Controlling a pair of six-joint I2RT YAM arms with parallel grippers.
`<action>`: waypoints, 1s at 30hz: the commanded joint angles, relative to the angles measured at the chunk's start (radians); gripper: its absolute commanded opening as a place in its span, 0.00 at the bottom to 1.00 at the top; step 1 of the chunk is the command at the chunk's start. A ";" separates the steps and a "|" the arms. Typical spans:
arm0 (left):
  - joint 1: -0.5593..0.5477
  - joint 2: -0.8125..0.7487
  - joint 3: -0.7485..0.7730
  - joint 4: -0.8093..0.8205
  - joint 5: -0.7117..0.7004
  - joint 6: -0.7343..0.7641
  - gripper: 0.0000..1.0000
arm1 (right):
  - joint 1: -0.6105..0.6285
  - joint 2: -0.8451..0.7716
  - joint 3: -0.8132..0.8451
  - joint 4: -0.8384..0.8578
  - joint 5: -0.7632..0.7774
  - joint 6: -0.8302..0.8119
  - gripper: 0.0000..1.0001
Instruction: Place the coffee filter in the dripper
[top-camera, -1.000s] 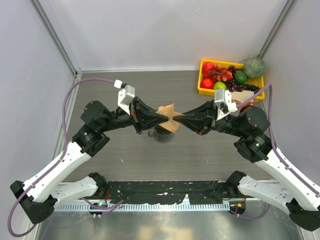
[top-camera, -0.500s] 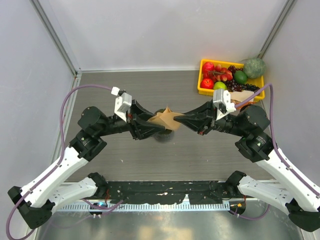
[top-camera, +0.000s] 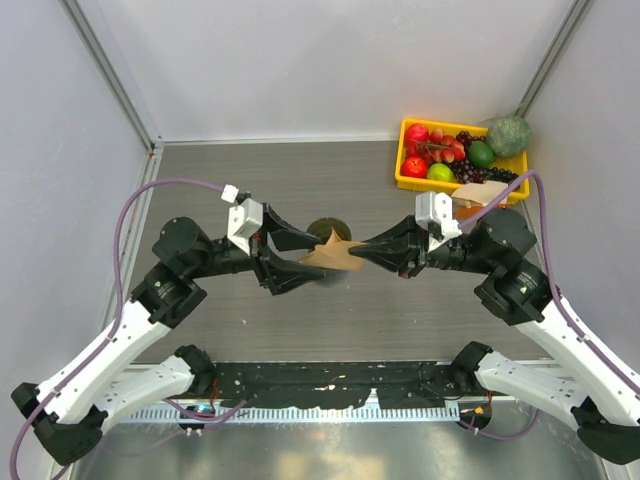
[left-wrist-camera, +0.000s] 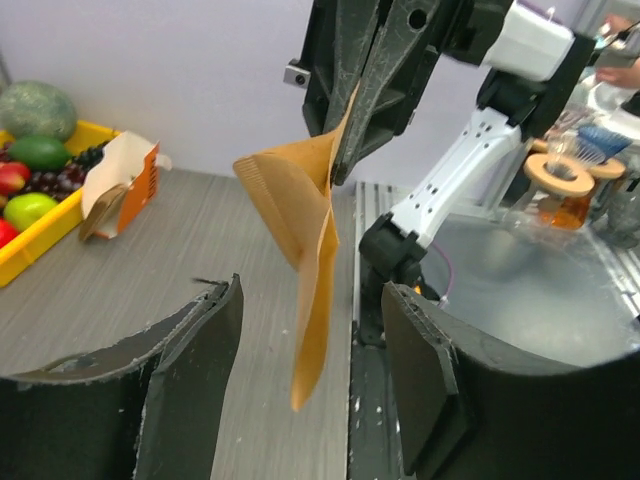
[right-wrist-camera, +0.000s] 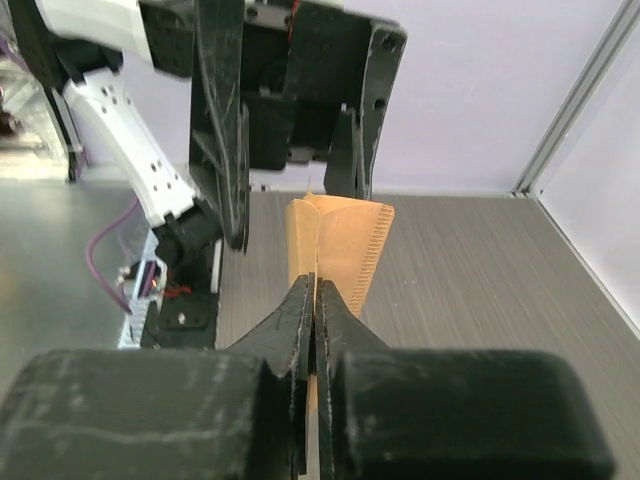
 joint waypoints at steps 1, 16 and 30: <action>0.037 -0.078 0.030 -0.156 0.016 0.098 0.66 | -0.005 -0.022 0.072 -0.242 -0.050 -0.274 0.05; -0.013 0.012 0.106 -0.245 -0.189 0.035 0.59 | 0.068 0.033 0.140 -0.492 0.077 -0.605 0.05; -0.049 0.057 0.119 -0.199 -0.140 0.029 0.55 | 0.095 0.041 0.149 -0.504 0.097 -0.612 0.05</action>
